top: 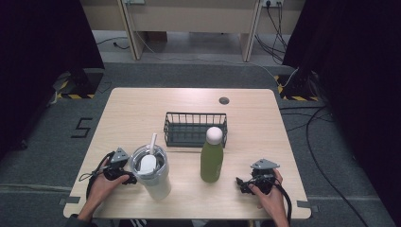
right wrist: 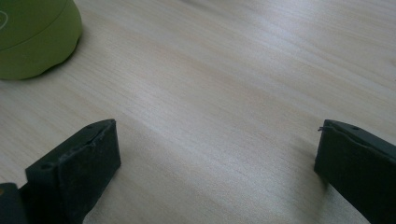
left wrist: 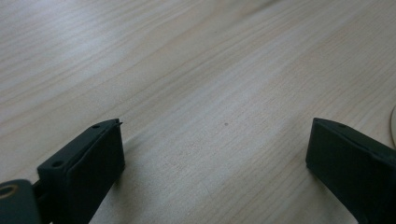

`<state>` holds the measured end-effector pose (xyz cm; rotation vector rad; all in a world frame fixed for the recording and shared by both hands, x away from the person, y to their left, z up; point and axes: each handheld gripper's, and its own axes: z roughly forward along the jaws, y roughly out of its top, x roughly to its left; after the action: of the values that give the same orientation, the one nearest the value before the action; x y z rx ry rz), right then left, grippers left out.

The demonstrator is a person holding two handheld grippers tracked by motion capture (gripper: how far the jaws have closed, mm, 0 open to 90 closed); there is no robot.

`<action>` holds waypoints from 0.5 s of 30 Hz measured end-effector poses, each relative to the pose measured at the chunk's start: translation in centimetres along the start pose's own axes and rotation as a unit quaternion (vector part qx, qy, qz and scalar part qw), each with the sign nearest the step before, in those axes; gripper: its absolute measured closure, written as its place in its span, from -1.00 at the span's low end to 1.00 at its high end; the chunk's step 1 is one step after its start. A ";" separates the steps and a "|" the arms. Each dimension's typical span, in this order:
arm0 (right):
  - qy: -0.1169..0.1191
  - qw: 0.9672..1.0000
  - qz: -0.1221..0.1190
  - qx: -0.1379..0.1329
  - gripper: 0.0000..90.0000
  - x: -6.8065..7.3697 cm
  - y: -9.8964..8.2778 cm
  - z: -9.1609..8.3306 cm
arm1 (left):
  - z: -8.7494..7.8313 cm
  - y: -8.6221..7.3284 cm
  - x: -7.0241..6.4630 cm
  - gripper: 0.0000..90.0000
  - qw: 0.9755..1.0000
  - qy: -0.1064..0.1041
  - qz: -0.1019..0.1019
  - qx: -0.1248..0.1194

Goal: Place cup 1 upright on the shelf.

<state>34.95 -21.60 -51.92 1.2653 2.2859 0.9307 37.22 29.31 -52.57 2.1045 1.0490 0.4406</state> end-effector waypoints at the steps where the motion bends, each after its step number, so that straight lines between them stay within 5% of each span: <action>1: 0.000 1.000 0.000 0.000 -0.99 0.0 0.0 0.0 | 0.0 0.0 0.0 -0.87 1.000 0.000 0.000 0.000; 4: 0.000 1.000 0.000 0.000 -0.99 0.0 0.0 0.0 | -0.2 -0.1 0.0 -0.67 1.000 -0.006 0.001 -0.012; 10: 0.000 1.000 0.000 0.000 -0.99 0.0 0.0 0.0 | -1.2 0.2 -0.1 -0.67 0.999 0.009 -0.001 -0.035; 15: 0.000 1.000 0.000 0.000 -0.99 0.0 0.0 0.0 | -2.5 0.6 -0.5 -0.67 0.998 0.000 -0.011 -0.065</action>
<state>34.95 -21.60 -51.92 1.2651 2.2853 0.9305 35.74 29.81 -50.41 1.9760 1.0158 0.4843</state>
